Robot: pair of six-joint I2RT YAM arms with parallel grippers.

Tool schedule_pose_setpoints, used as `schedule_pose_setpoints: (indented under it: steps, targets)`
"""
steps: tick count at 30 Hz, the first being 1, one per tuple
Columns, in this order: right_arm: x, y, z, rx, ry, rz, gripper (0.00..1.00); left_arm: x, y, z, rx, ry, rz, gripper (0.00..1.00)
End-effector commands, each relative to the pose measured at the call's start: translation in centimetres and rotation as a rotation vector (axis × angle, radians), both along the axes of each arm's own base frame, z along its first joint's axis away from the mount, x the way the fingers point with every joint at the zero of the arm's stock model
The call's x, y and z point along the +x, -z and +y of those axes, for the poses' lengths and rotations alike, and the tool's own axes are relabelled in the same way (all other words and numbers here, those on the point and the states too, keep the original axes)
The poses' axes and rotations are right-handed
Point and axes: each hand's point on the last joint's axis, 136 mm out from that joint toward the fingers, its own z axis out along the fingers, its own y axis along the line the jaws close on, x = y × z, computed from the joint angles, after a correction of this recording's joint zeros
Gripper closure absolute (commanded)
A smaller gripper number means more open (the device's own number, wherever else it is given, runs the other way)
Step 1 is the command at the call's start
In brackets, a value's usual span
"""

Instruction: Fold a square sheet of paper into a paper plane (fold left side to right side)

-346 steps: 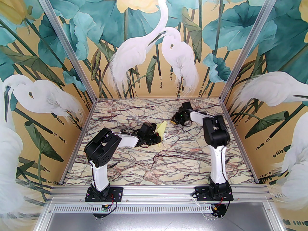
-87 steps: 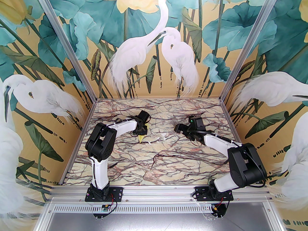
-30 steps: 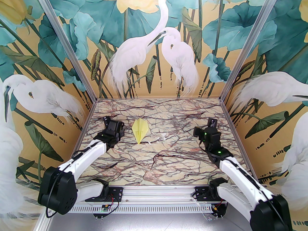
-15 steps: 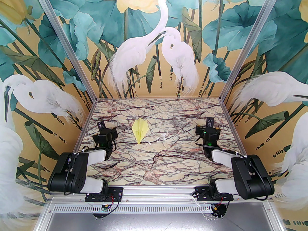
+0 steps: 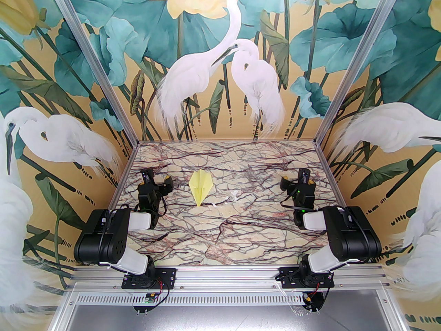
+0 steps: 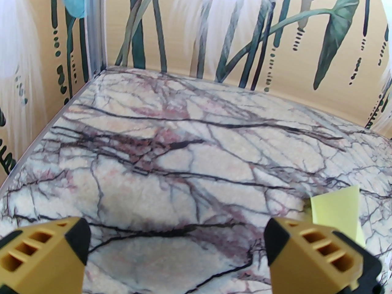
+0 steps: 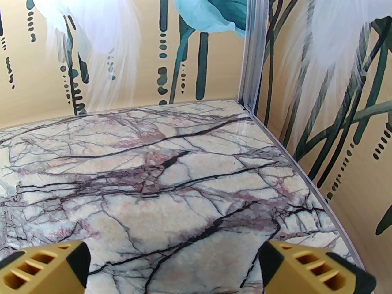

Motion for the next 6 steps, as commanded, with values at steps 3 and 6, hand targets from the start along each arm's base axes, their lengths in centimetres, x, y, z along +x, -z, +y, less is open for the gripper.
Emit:
schedule_pose_setpoints:
  steps: [3,6]
  targets:
    - [0.58,-0.58,0.26,0.007,-0.008,-0.007,0.01,0.04,-0.32,-0.23,0.012,0.025,-0.021,0.0]
    - [0.5,-0.55,0.31,0.005,-0.01,-0.008,0.01,0.02,-0.3,-0.23,0.013,0.025,-0.02,0.01]
